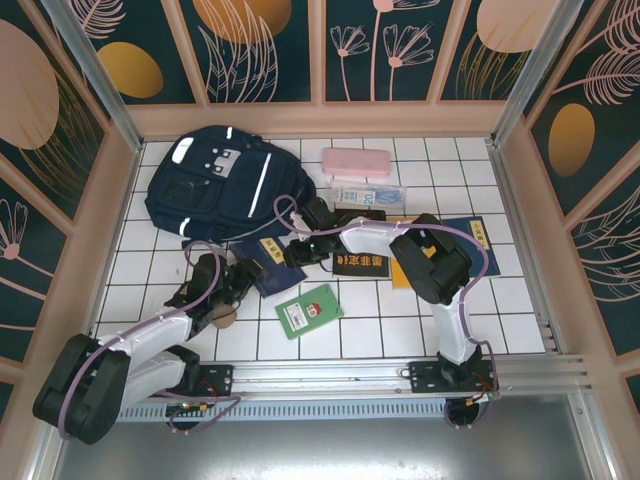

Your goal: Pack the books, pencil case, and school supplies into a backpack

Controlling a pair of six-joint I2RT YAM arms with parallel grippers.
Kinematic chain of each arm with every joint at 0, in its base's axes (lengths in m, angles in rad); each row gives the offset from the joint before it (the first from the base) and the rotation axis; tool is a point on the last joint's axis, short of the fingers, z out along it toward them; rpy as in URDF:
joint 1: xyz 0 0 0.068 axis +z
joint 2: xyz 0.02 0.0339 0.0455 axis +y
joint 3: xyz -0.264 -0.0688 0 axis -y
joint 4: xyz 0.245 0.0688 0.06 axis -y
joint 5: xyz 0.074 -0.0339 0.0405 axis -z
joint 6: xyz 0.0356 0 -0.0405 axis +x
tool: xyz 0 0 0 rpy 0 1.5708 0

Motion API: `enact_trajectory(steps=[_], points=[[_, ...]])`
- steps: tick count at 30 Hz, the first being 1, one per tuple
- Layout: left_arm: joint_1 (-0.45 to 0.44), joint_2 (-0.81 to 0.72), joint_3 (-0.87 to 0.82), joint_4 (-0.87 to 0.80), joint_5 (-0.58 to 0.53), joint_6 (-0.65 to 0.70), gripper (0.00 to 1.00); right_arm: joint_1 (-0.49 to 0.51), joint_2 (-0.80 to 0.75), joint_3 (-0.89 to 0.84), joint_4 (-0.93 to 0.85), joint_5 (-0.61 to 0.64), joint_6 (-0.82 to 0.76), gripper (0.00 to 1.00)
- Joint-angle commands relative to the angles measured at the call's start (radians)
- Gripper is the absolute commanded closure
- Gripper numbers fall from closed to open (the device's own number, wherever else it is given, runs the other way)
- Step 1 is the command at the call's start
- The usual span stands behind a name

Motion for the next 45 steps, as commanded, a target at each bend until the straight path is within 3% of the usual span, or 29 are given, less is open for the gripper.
enact_trajectory(steps=[1,5,9,14,22,28,31,39,45], points=[[-0.007,-0.027,-0.017,0.246,0.026,-0.025,0.62,0.029,0.008,0.035,0.012,-0.135,0.018,0.71],[-0.006,-0.026,-0.004,0.155,-0.002,-0.018,0.67,0.023,-0.005,0.043,0.001,-0.112,0.021,0.71],[-0.007,-0.051,0.030,0.036,-0.037,0.004,0.82,0.005,-0.031,0.034,-0.008,-0.081,0.033,0.67],[-0.006,-0.109,0.057,-0.061,-0.039,0.025,0.98,-0.024,-0.097,0.024,-0.012,-0.056,0.048,0.51],[-0.008,-0.296,0.218,-0.279,-0.088,0.112,1.00,-0.120,-0.245,0.026,0.008,-0.068,0.124,0.41],[-0.006,-0.220,0.347,-0.172,0.037,0.200,1.00,-0.207,-0.292,0.009,0.143,-0.238,0.269,0.28],[-0.006,-0.140,0.402,-0.076,0.114,0.226,1.00,-0.241,-0.300,-0.021,0.239,-0.335,0.352,0.26],[-0.006,0.045,0.492,0.153,0.321,0.205,1.00,-0.318,-0.347,-0.123,0.440,-0.452,0.480,0.22],[-0.006,0.093,0.516,0.205,0.367,0.196,1.00,-0.354,-0.355,-0.220,0.635,-0.530,0.606,0.17]])
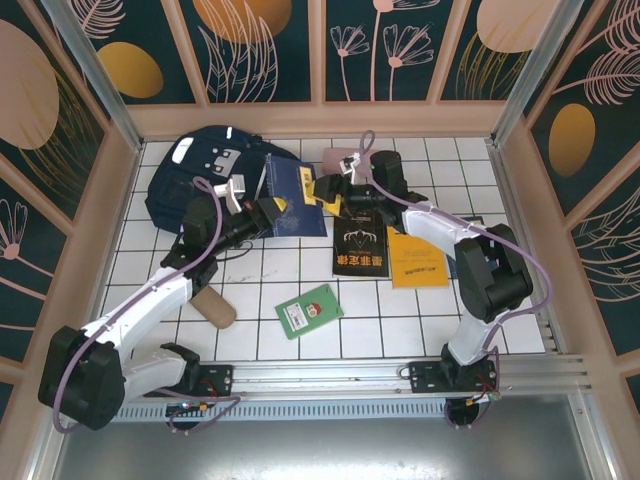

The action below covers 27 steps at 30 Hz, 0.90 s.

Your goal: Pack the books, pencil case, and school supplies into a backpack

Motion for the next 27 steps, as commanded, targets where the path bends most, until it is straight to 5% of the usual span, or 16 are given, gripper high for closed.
enact_trajectory(steps=[1,7,14,17,21,27], points=[[-0.004,0.005,0.048,0.138,0.071,0.006,1.00,-0.012,-0.035,-0.056,0.222,-0.099,0.131,0.17],[-0.004,0.051,0.057,0.184,0.087,-0.011,1.00,-0.020,-0.030,-0.087,0.452,-0.194,0.273,0.19],[0.015,0.098,0.085,0.139,0.092,0.032,1.00,-0.060,-0.070,-0.087,0.374,-0.202,0.230,0.52],[0.027,0.115,0.092,0.137,0.115,0.039,1.00,-0.086,-0.092,-0.101,0.339,-0.202,0.205,0.58],[0.032,0.140,0.110,0.125,0.133,0.054,1.00,-0.099,-0.112,-0.105,0.319,-0.205,0.193,0.98],[0.037,0.185,0.145,0.097,0.159,0.080,1.00,-0.102,-0.124,-0.084,0.263,-0.198,0.154,1.00]])
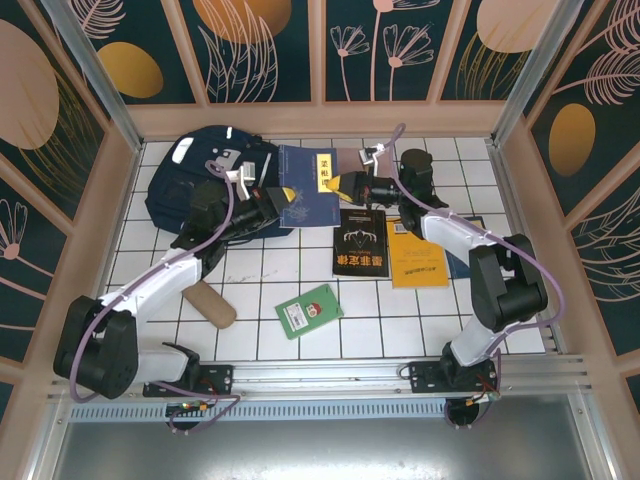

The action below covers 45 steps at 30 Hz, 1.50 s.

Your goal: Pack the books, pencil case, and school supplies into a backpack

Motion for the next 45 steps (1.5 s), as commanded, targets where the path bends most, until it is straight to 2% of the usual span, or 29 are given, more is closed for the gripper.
enact_trajectory(steps=[1,2,3,4,5,7,13,16,23,29,34,36,37,41,45], points=[[0.009,0.026,0.055,0.005,0.032,0.057,1.00,-0.002,-0.039,0.017,-0.038,-0.024,-0.054,1.00],[0.012,0.035,0.068,-0.021,0.028,0.074,0.93,-0.004,-0.043,0.018,-0.056,-0.012,-0.065,1.00],[0.018,0.043,0.084,-0.057,0.017,0.094,0.77,-0.009,-0.047,0.015,-0.071,0.003,-0.073,1.00],[0.026,0.051,0.098,-0.091,0.007,0.113,0.66,-0.016,-0.053,0.011,-0.080,0.020,-0.076,1.00],[0.036,0.060,0.117,-0.138,-0.012,0.138,0.58,-0.025,-0.059,0.004,-0.092,0.039,-0.079,1.00],[0.059,0.079,0.154,-0.235,-0.067,0.187,0.50,-0.042,-0.074,-0.011,-0.124,0.085,-0.088,1.00],[0.076,0.196,0.336,-0.542,-0.336,0.423,0.50,-0.085,-0.134,-0.058,-0.200,0.189,-0.124,1.00],[0.077,0.291,0.417,-0.615,-0.416,0.497,0.50,-0.097,-0.158,-0.068,-0.246,0.229,-0.154,1.00],[0.073,0.544,0.597,-0.672,-0.468,0.577,0.52,-0.117,-0.195,-0.111,-0.252,0.266,-0.141,1.00],[0.047,0.713,0.741,-0.774,-0.596,0.676,0.50,-0.125,-0.224,-0.140,-0.253,0.284,-0.137,1.00],[0.010,0.784,0.789,-0.827,-0.706,0.746,0.45,-0.128,-0.238,-0.161,-0.247,0.299,-0.127,1.00],[-0.002,0.800,0.798,-0.838,-0.750,0.765,0.49,-0.130,-0.239,-0.168,-0.240,0.301,-0.120,1.00],[-0.008,0.808,0.804,-0.848,-0.775,0.773,0.56,-0.129,-0.238,-0.169,-0.237,0.301,-0.118,1.00],[-0.013,0.794,0.820,-0.866,-0.803,0.770,1.00,-0.129,-0.224,-0.166,-0.224,0.294,-0.103,1.00],[-0.013,0.727,0.854,-0.882,-0.777,0.730,1.00,-0.127,-0.197,-0.165,-0.180,0.275,-0.070,1.00]])
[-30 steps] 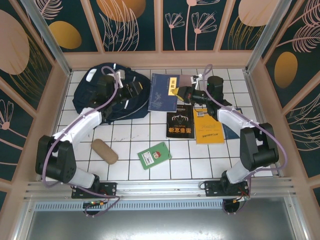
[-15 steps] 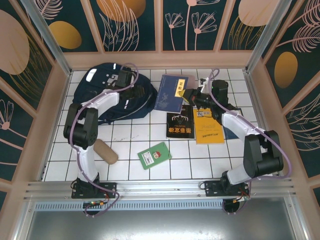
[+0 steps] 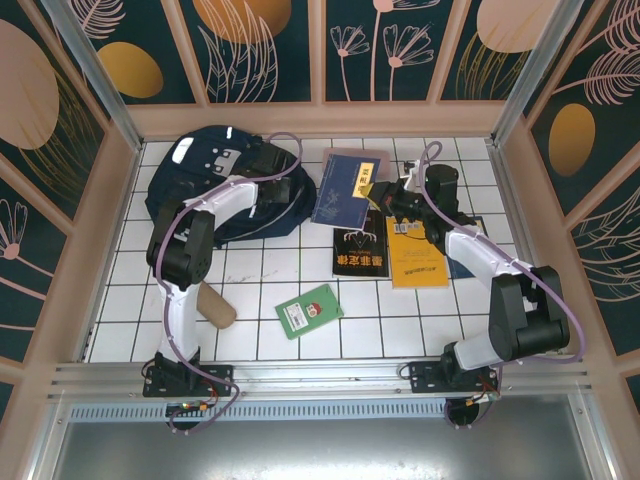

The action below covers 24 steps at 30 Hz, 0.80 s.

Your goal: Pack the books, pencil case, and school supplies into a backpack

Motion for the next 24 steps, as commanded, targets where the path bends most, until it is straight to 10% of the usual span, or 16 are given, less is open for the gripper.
enact_trajectory(steps=[1,24], points=[[0.002,-0.076,0.064,-0.061,0.003,-0.026,1.00,-0.008,0.010,-0.002,0.108,-0.023,0.044,1.00],[0.185,-0.369,0.164,-0.032,0.512,-0.242,1.00,0.235,0.359,0.158,0.505,0.250,0.197,1.00]])
